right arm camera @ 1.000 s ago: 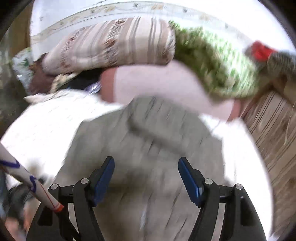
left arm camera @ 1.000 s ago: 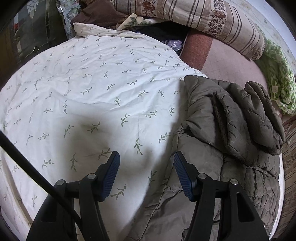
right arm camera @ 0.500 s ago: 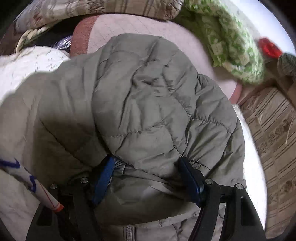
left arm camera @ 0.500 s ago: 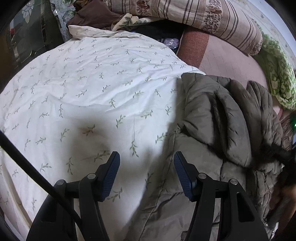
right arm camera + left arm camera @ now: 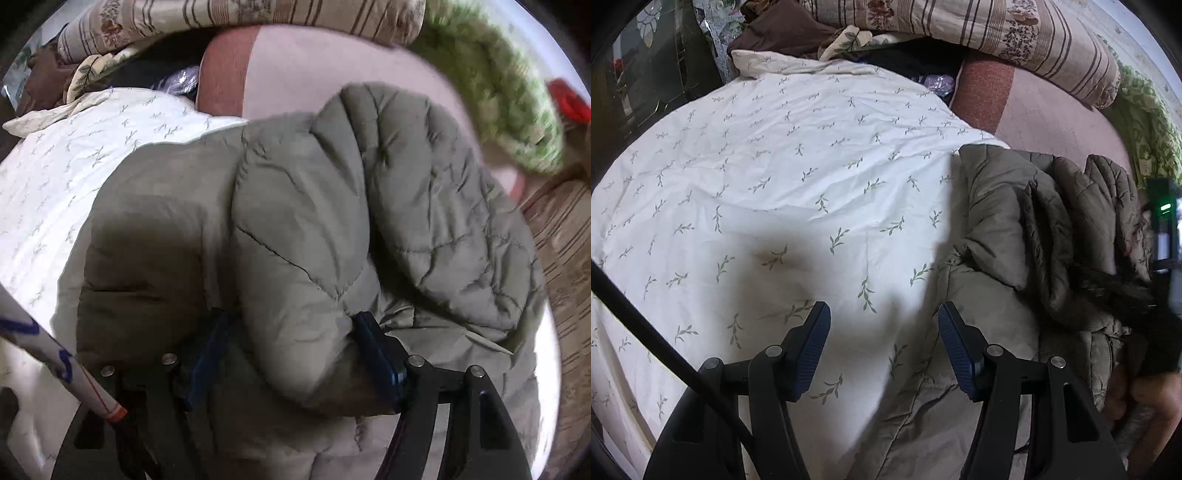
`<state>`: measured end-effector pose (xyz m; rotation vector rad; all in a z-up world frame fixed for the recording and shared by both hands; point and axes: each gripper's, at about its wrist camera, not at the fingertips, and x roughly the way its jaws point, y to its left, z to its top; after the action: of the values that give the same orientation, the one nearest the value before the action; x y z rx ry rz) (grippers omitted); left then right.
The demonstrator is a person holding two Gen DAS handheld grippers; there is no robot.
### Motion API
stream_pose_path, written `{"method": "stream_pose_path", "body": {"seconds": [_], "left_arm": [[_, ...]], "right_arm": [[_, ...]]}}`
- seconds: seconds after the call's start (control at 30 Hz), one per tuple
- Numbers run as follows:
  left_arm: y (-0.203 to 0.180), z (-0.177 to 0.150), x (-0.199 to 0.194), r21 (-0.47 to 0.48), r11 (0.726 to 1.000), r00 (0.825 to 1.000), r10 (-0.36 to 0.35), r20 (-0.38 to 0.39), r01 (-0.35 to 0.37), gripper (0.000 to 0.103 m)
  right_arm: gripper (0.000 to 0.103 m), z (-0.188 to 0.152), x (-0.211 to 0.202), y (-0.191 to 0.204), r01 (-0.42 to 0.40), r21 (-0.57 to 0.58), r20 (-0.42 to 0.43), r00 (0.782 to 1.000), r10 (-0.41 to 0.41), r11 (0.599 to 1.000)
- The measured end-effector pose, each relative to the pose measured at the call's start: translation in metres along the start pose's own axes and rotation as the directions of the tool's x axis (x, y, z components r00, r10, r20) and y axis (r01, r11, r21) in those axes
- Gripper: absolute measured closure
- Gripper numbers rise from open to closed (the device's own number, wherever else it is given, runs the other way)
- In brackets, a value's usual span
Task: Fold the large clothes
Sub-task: 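Withdraw the right tool from the folded jacket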
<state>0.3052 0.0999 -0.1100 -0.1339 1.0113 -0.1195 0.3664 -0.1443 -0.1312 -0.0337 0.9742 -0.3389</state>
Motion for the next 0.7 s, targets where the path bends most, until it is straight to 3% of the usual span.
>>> {"method": "stream_pose_path", "body": {"seconds": [0.07,0.13,0.2,0.27,0.33,0.37,0.4,0.43,0.5,0.7], "left_arm": [[0.001,0.001,0.001,-0.007,1.0,1.0,-0.018,-0.008,0.018,0.043],[-0.001,0.001,0.0,-0.001,1.0,1.0,-0.016,-0.001,0.016,0.043],[-0.004,0.0,-0.002,0.006,1.0,1.0,-0.017,0.003,0.017,0.043],[-0.007,-0.001,-0.001,0.018,1.0,1.0,-0.013,0.004,0.013,0.043],[-0.012,-0.003,0.001,0.04,0.999,1.0,-0.002,0.0,0.002,0.043],[-0.013,-0.004,0.002,0.045,0.999,1.0,0.0,-0.002,0.0,0.043],[-0.015,-0.004,0.003,0.053,0.999,1.0,0.007,-0.003,-0.006,0.043],[-0.015,-0.005,0.003,0.06,0.998,1.0,0.013,-0.004,-0.012,0.043],[-0.013,-0.008,0.001,0.058,0.998,1.0,0.01,0.0,-0.01,0.043],[-0.008,-0.014,-0.016,0.054,0.997,0.999,-0.051,0.01,0.05,0.043]], "right_arm": [[0.03,0.001,-0.017,-0.007,-0.047,0.003,0.023,0.999,0.047,0.999],[0.031,0.0,-0.047,-0.023,-0.092,0.018,0.103,0.991,0.09,0.996],[0.03,-0.002,-0.068,-0.048,-0.055,0.039,0.179,0.983,0.047,0.998],[0.024,-0.005,-0.069,-0.075,-0.004,0.085,0.195,0.981,-0.012,0.996],[0.022,-0.015,-0.049,-0.097,0.046,0.12,0.124,0.99,-0.061,0.992],[0.022,-0.02,-0.029,-0.105,0.059,0.119,0.038,0.997,-0.064,0.991],[0.022,-0.031,-0.003,-0.115,0.048,0.118,-0.089,0.995,-0.038,0.992],[0.025,-0.039,0.003,-0.122,0.023,0.144,-0.119,0.993,-0.006,0.989],[0.024,-0.058,-0.016,-0.147,-0.05,0.254,-0.066,0.995,0.068,0.966],[0.023,-0.12,-0.096,-0.215,-0.097,0.291,-0.023,0.994,0.108,0.952]]}}
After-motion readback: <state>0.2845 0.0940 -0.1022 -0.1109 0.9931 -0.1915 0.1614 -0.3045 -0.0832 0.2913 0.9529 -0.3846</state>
